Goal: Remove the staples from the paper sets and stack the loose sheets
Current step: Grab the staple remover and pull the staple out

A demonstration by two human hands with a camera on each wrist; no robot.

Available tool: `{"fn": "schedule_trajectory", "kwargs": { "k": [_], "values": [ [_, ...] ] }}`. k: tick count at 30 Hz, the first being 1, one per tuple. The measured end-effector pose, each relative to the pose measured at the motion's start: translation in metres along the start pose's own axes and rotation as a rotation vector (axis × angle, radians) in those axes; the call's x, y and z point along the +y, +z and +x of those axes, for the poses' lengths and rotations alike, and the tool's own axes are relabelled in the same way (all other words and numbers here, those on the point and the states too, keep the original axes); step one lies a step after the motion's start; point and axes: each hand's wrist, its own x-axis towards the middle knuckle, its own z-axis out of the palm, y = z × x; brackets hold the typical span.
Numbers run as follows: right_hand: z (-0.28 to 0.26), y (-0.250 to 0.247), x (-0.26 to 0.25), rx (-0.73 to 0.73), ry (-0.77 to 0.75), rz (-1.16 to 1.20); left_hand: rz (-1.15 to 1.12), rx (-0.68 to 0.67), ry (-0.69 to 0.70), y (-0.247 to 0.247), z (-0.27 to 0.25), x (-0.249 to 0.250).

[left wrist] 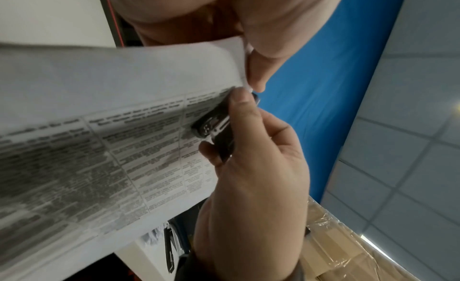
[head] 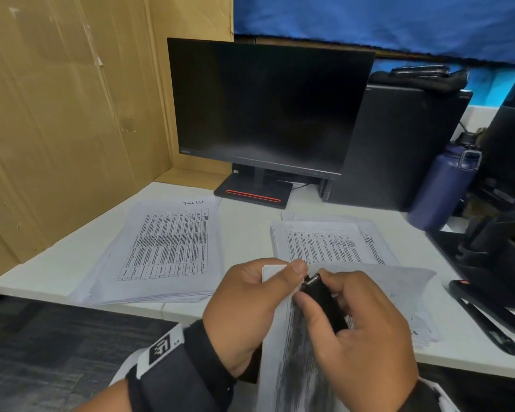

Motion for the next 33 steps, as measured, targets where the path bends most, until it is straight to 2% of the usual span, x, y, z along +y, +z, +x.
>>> {"fn": "schedule_trajectory", "kwargs": {
  "k": [5, 10, 16, 18, 21, 23, 33],
  "values": [
    [0.001, -0.001, 0.007, -0.009, -0.032, -0.022, -0.075, 0.033, -0.046, -0.001, 0.003, -0.002],
    [-0.001, 0.001, 0.007, 0.024, 0.048, 0.083, -0.134, 0.013, -0.119, -0.002, 0.001, -0.005],
    [0.002, -0.003, 0.011, -0.021, 0.057, 0.136, -0.113, 0.011, -0.102, -0.003, 0.002, -0.011],
    [0.001, -0.003, 0.012, -0.029, 0.013, 0.077, -0.112, 0.009, -0.092, -0.003, 0.003, -0.013],
    [-0.003, -0.002, 0.012, -0.032, -0.111, -0.147, -0.118, 0.004, -0.098, -0.001, 0.001, -0.017],
    [-0.004, 0.0, 0.012, -0.007, -0.12, -0.187, -0.119, 0.007, -0.1, 0.0, 0.001, -0.018],
    [0.001, -0.001, 0.005, -0.042, 0.274, 0.228, -0.049, 0.014, -0.072, -0.005, 0.0, -0.011]
  ]
}}
